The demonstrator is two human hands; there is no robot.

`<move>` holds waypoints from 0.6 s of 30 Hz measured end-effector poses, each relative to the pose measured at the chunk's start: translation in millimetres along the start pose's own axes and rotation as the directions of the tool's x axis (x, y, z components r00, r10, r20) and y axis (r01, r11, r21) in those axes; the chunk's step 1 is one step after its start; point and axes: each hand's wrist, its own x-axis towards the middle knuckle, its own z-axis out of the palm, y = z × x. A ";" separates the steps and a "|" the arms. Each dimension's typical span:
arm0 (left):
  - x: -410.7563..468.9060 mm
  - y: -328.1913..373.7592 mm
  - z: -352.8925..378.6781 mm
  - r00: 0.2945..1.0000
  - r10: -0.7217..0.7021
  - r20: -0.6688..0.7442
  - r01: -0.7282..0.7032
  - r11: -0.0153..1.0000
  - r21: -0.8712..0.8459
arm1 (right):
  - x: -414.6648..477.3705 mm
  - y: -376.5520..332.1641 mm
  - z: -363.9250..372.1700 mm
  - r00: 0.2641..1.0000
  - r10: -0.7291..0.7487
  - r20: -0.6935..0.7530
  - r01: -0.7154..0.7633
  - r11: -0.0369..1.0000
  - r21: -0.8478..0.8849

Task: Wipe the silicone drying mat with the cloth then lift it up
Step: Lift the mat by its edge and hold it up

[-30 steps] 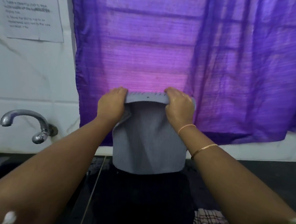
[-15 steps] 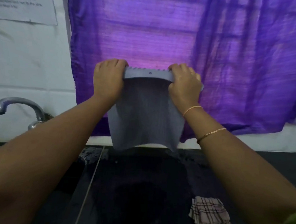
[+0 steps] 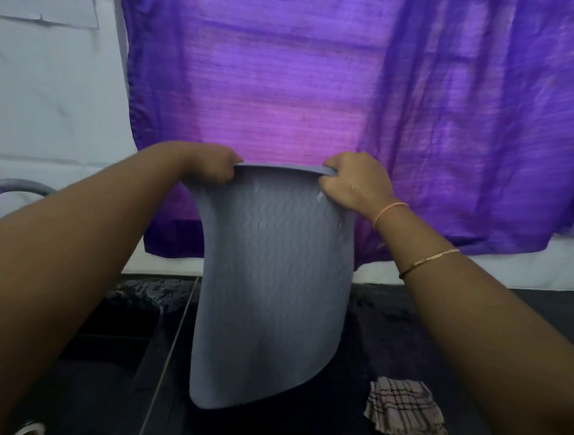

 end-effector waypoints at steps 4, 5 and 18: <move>3.3 -2.0 -1.0 1.000 -0.002 -0.004 0.003 0.998 0.063 | 6.8 1.3 8.7 1.000 -0.007 0.015 0.007 1.000 -0.024; 5.3 -2.4 1.8 1.000 -0.005 -0.022 0.007 0.996 0.086 | 9.3 2.6 11.1 1.000 -0.011 0.024 0.012 0.999 -0.039; -4.7 -12.9 46.2 0.984 0.045 -0.172 -0.005 0.974 0.228 | -20.2 6.6 38.7 0.978 -0.175 -0.114 0.141 0.955 -0.261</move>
